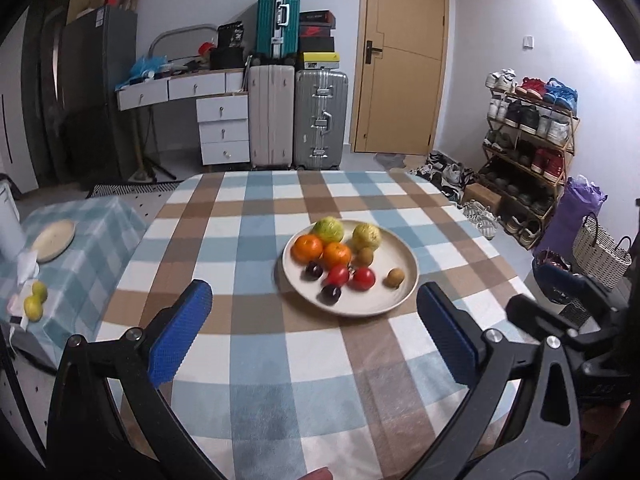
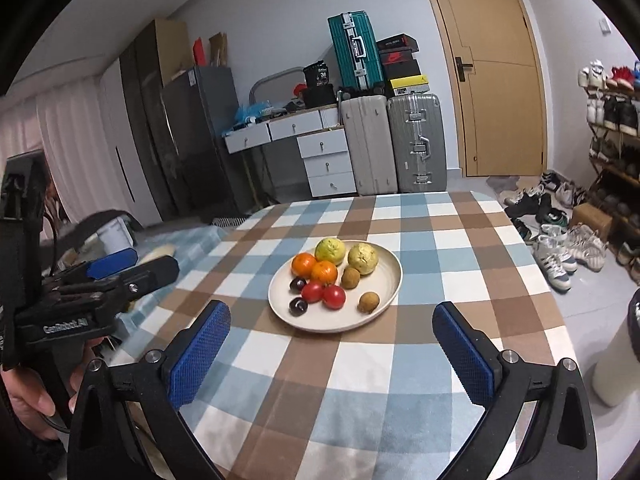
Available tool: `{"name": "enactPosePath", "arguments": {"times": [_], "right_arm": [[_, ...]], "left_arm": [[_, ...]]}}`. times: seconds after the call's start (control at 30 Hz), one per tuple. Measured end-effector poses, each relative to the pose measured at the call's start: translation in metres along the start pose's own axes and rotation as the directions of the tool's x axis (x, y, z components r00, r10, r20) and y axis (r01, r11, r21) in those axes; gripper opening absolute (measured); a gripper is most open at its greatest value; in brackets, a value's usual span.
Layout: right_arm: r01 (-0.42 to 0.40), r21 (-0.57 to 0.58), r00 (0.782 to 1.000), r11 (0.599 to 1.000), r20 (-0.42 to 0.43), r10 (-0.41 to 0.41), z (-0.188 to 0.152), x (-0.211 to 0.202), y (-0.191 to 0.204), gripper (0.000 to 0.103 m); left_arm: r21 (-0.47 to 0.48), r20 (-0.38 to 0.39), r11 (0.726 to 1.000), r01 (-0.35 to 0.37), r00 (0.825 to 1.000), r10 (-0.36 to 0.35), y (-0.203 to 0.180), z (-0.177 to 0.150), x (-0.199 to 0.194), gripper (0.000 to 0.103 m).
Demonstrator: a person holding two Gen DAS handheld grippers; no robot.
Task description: Organize fruits
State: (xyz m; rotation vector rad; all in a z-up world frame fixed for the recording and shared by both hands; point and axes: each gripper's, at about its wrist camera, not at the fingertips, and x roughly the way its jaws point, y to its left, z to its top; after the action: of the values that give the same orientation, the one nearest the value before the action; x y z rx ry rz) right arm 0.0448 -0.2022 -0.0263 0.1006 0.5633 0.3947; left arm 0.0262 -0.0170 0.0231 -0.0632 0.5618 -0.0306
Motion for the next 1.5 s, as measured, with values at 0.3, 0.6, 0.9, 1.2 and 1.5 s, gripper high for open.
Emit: {"name": "enactPosePath", "arguments": {"times": [0.3, 0.6, 0.9, 1.2, 1.5], "right_arm": [[0.053, -0.072, 0.996, 0.996, -0.062, -0.057, -0.01, 0.015, 0.011, 0.103], [0.044, -0.062, 0.997, 0.997, -0.053, -0.047, -0.007, 0.016, 0.009, 0.103], [0.044, -0.033, 0.997, 0.998, -0.056, -0.046, -0.007, 0.014, 0.004, 0.103], [0.032, -0.03, 0.998, 0.999, -0.057, -0.033, -0.007, 0.013, 0.003, 0.103], [0.007, -0.011, 0.998, 1.0, -0.07, -0.008, -0.007, 0.013, 0.004, 0.103]], "left_arm": [[-0.032, -0.021, 0.999, -0.014, 1.0, 0.013, 0.012, -0.017, 0.031, 0.102], [-0.033, -0.023, 0.999, -0.027, 0.999, 0.027, 0.011, -0.018, 0.035, 0.102], [-0.013, -0.04, 1.0, -0.011, 0.999, 0.01, 0.002, -0.019, 0.038, 0.102], [0.014, -0.013, 1.0, -0.022, 1.0, 0.022, -0.003, -0.02, 0.033, 0.102], [0.012, -0.029, 1.0, -0.023, 0.999, 0.023, -0.002, -0.019, 0.034, 0.102]]}}
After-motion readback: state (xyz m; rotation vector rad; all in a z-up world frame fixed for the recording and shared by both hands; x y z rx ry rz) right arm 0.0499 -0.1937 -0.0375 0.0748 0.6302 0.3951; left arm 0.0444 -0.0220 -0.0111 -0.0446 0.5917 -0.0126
